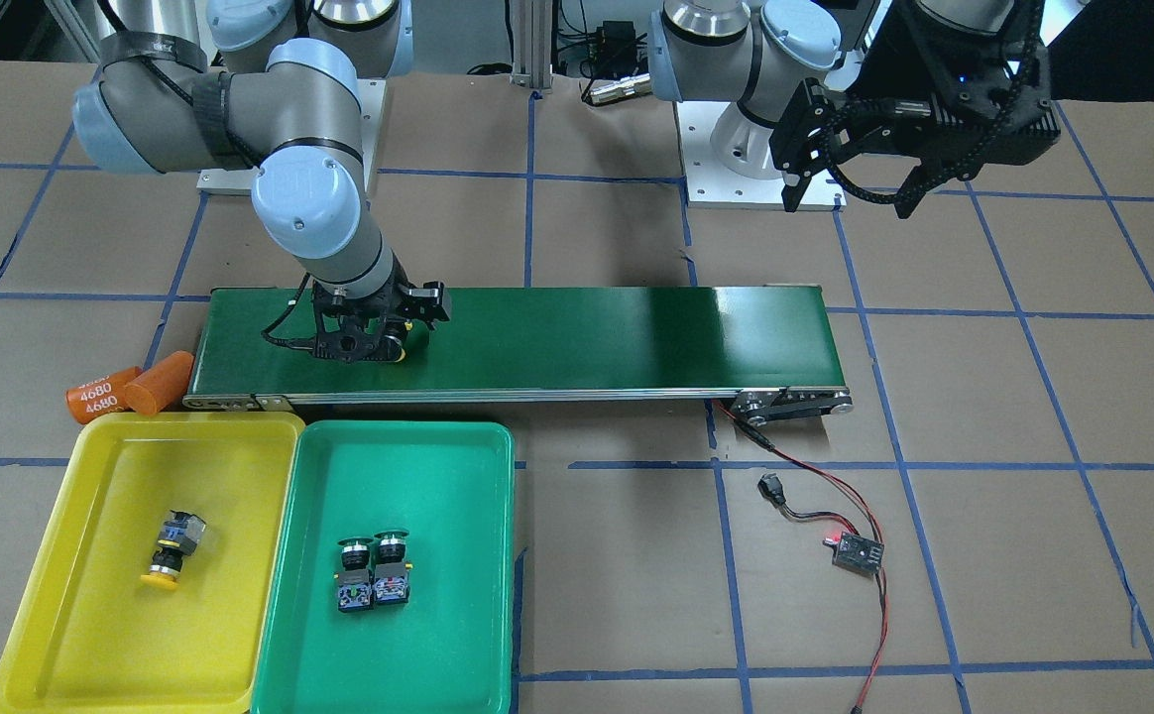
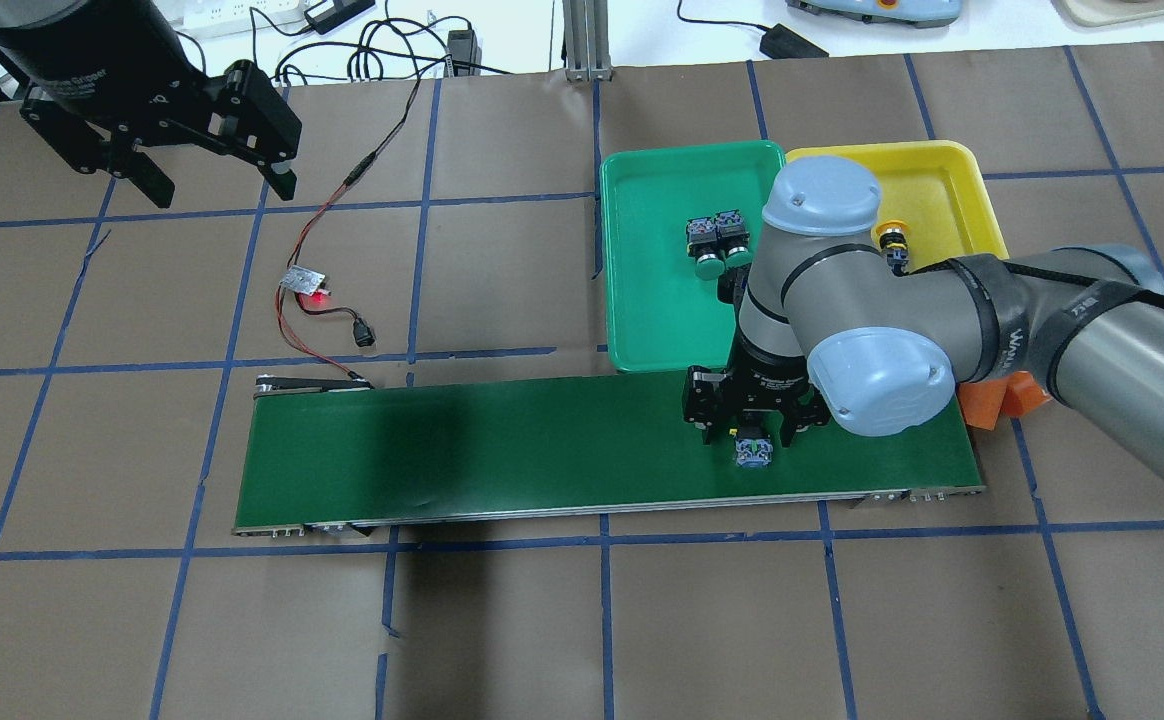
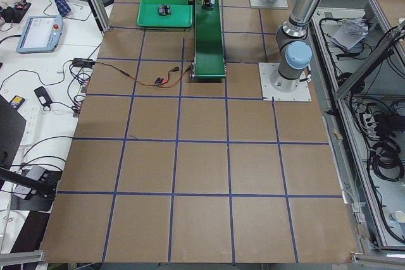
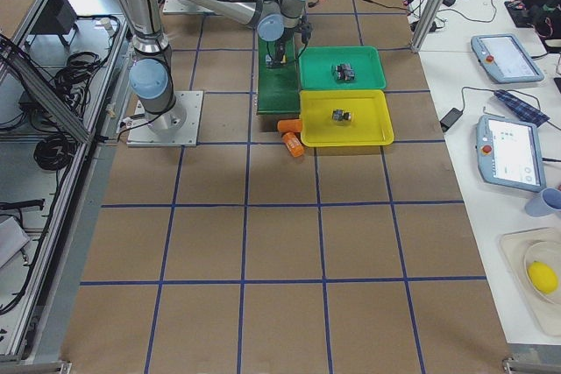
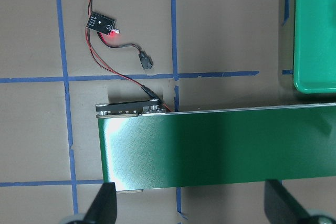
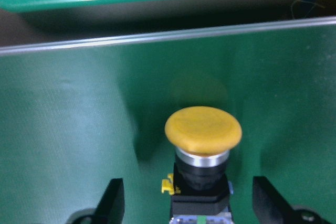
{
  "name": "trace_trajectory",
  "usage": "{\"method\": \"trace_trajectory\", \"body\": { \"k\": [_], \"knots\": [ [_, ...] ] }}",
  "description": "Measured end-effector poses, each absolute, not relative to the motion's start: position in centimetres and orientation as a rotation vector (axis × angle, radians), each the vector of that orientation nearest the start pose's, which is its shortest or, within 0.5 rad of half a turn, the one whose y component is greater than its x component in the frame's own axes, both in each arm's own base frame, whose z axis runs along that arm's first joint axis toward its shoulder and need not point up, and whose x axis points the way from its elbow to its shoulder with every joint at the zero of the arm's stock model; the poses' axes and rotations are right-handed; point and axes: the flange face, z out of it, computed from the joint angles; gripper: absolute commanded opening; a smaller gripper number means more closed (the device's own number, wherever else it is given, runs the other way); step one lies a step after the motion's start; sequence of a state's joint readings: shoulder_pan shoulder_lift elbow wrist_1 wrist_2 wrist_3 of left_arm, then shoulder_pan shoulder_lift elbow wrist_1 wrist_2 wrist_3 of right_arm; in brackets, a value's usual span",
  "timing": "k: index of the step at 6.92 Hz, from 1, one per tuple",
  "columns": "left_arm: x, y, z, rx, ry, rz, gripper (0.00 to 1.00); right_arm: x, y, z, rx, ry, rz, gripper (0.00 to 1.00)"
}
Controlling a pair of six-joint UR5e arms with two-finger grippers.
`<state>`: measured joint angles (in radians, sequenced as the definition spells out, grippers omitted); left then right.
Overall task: Sort buttons by color to trays
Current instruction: 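Reach the right gripper down and grasp the second yellow-cap button, then carry the button into the yellow tray and release it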
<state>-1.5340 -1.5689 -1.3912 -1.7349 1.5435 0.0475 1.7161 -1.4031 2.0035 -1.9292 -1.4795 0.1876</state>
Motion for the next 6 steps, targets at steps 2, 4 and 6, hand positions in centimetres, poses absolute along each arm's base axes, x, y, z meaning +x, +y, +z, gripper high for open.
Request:
{"method": "trace_trajectory", "body": {
  "k": [2,4,6],
  "knots": [
    [-11.8,-49.0,56.1,0.017,3.165,-0.030,1.00,20.4,-44.1,23.6,0.079,3.077,0.390,0.00],
    [-12.1,-48.5,56.2,0.026,3.168,-0.030,1.00,19.4,-44.6,25.2,0.074,3.151,0.333,0.00],
    [-12.7,-47.6,55.9,0.052,3.200,-0.016,1.00,18.2,-46.5,30.2,0.104,3.200,0.155,0.00]
  ]
}}
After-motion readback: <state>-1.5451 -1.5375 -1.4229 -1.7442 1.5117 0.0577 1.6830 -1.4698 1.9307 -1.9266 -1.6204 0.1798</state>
